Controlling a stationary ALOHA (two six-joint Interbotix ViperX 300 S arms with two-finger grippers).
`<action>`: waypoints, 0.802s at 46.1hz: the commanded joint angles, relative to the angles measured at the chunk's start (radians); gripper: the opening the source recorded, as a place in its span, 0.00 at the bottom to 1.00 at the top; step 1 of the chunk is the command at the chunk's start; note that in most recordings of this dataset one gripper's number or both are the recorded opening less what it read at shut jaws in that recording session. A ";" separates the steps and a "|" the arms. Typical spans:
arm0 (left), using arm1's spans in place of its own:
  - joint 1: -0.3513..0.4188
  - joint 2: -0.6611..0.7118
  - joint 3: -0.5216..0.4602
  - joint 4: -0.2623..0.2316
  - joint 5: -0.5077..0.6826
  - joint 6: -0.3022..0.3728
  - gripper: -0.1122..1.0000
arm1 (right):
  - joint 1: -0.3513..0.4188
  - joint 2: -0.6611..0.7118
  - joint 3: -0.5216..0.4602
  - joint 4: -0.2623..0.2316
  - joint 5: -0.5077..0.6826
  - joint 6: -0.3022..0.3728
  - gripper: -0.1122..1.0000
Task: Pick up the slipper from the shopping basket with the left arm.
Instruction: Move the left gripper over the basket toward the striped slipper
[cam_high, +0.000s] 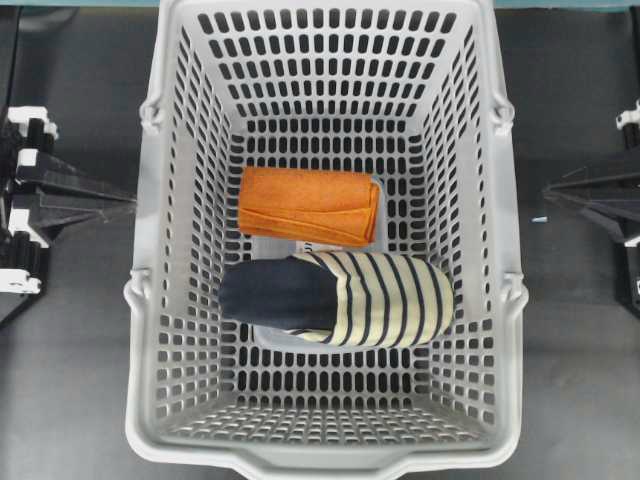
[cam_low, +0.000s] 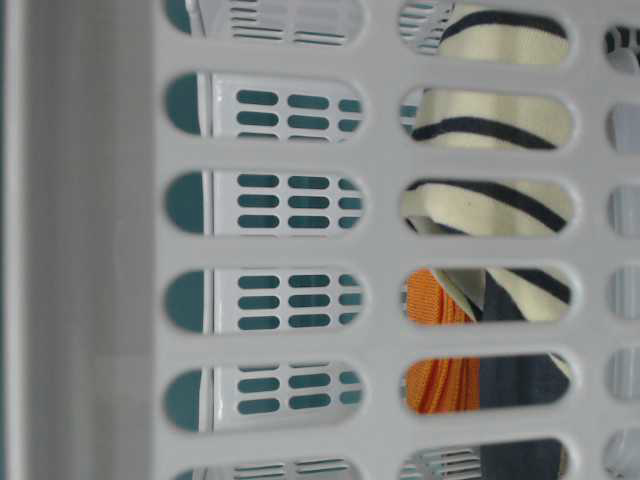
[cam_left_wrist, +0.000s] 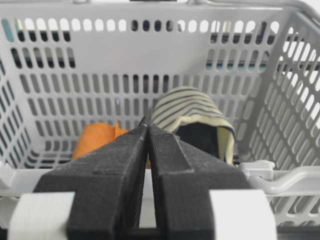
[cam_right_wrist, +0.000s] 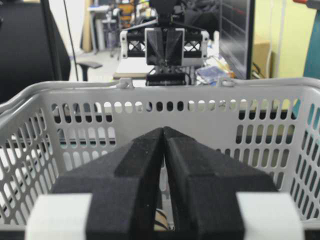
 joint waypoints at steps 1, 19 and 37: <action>-0.014 0.008 -0.077 0.043 0.078 -0.026 0.15 | 0.005 0.006 -0.014 0.002 -0.005 0.009 0.10; -0.031 0.196 -0.448 0.043 0.549 -0.061 0.10 | 0.017 -0.041 -0.014 0.012 0.104 0.028 0.10; -0.069 0.643 -0.897 0.043 1.019 -0.057 0.10 | 0.017 -0.060 -0.009 0.012 0.155 0.029 0.10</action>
